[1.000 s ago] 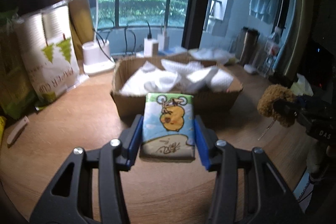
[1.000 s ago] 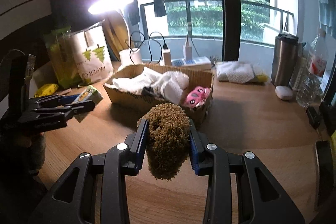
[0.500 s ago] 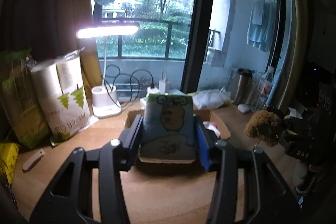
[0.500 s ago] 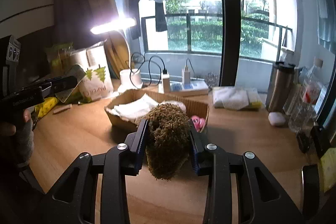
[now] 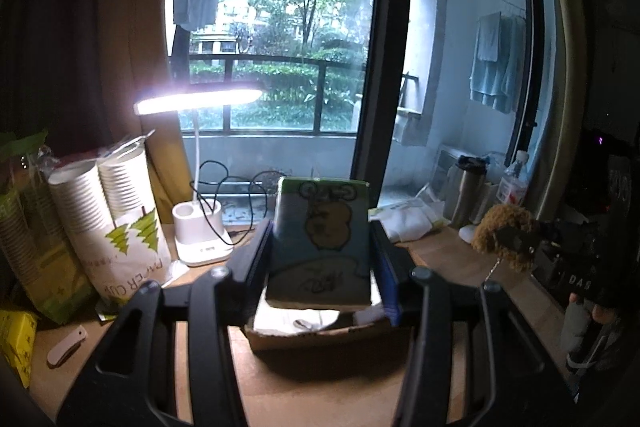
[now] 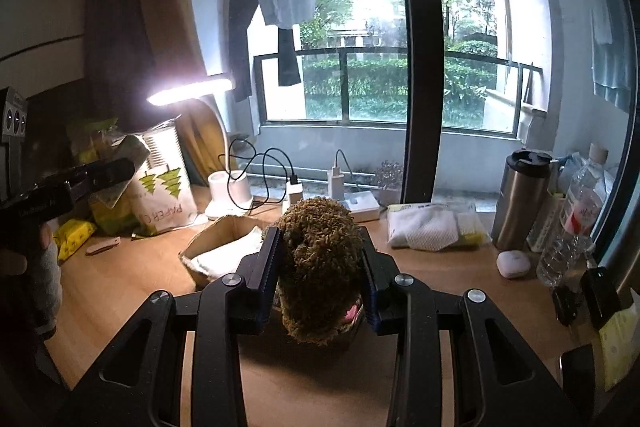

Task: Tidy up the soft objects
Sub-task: 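Carry the tissue pack with the left gripper while the right gripper carries the sponge over the box, then open both grippers to drop the tissue pack and sponge into the box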

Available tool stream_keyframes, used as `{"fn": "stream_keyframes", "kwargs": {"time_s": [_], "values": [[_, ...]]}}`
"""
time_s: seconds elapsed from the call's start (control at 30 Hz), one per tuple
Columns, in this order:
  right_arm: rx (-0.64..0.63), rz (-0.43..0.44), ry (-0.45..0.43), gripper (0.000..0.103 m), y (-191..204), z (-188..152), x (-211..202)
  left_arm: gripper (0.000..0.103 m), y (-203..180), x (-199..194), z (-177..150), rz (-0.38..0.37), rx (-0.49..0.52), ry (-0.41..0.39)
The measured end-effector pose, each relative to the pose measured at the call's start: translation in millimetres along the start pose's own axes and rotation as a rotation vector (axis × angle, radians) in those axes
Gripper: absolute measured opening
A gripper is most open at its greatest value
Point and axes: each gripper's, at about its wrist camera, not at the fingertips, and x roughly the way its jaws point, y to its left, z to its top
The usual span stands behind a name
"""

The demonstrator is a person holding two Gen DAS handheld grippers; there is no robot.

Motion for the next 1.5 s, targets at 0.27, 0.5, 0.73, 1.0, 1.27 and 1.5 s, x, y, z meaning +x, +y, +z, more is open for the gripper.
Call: {"fn": "stream_keyframes", "kwargs": {"time_s": [0.27,0.5,0.73,1.0,1.27,1.5], "values": [[0.036,-0.002,-0.001,0.038,-12.4,4.9,29.7,0.048,8.5,39.5,-11.7,0.021,-0.004,0.05],[0.065,-0.007,0.045,0.038,-24.0,-2.3,62.5,0.048,14.2,83.3,-33.0,0.028,0.011,0.132],[0.079,-0.016,0.122,0.038,-31.2,-14.8,102.2,0.048,16.1,120.6,-55.4,0.034,0.011,0.21],[0.084,-0.017,0.211,0.038,-32.7,-32.7,135.2,0.048,23.0,145.1,-75.4,0.053,-0.005,0.284],[0.066,-0.022,0.315,0.047,-24.8,-48.8,152.8,0.05,22.2,146.6,-77.0,0.055,-0.007,0.311],[0.063,-0.029,0.3,0.061,-18.3,-45.4,139.3,0.071,19.5,126.9,-68.0,0.059,-0.012,0.268]]}}
